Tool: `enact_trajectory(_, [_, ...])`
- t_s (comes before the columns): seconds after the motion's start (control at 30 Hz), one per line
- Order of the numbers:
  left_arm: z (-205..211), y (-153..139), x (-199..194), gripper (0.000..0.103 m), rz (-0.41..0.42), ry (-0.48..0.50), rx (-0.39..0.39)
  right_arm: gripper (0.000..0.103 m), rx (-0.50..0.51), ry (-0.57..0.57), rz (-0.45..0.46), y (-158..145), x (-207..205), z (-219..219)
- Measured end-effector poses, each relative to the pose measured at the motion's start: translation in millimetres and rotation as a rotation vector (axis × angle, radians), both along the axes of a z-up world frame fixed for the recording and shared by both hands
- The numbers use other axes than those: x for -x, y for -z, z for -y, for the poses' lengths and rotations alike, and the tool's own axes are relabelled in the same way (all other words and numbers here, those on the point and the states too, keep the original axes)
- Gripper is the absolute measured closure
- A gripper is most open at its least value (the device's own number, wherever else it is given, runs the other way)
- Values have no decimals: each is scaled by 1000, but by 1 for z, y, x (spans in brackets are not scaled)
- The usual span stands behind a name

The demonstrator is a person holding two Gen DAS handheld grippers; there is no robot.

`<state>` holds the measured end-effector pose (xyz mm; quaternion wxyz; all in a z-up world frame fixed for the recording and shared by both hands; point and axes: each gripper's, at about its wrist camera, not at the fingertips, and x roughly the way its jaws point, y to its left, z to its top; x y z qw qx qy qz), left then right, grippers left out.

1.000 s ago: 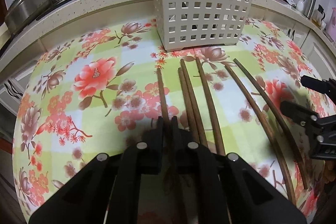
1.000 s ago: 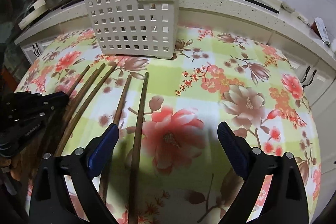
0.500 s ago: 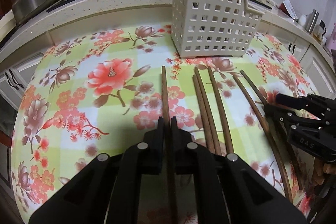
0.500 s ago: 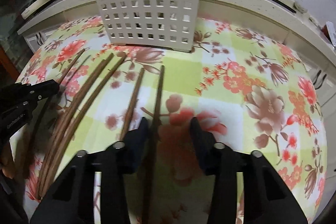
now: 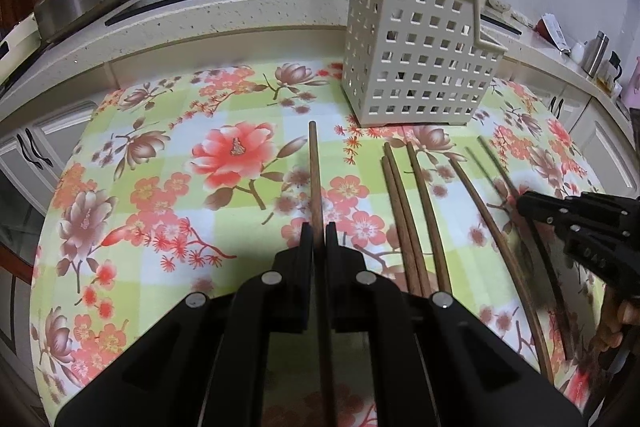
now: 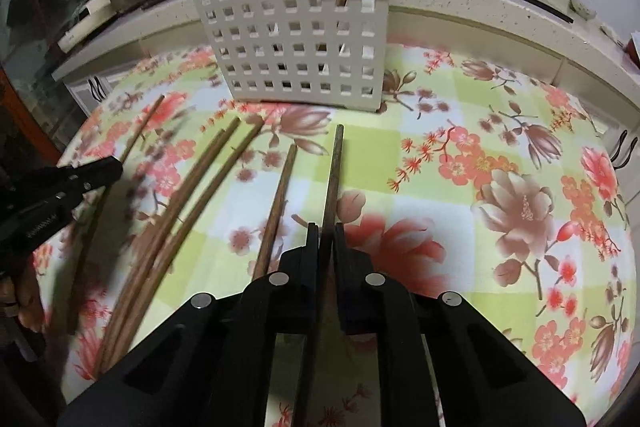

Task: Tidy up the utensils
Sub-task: 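Grasp a wooden chopstick with the left tool while the right tool grasps another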

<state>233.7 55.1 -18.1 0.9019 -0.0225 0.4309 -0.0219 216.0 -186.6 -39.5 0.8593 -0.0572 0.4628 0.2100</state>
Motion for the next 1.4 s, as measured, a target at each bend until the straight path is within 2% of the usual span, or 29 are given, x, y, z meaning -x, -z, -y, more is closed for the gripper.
enact_trajectory(0.6, [6,-49,27,97,113,14,24,94,-78,14,160,-85,34,32])
enact_trajectory(0.7, [6,-52,30,97,117,14,23,94,-69,34,144,-80,33,38])
enact_trajectory(0.8, [6,-50,32,97,115,15,26,91,-25,41,87,-64,29,38])
enact_trajectory(0.9, [7,-49,32,97,111,18,25,86,-25,40,34,-45,23,36])
enact_trajectory(0.97, [7,-47,32,97,109,21,25,72,-6,43,9,-33,19,33])
enact_trajectory(1.03, [7,-46,31,97,105,21,25,67,-3,43,-2,-25,16,30])
enact_trajectory(1.33, [4,-38,29,97,90,17,31,68,53,43,-61,8,-6,14])
enact_trajectory(1.4, [4,-37,29,97,89,14,32,68,79,41,-47,12,-7,11])
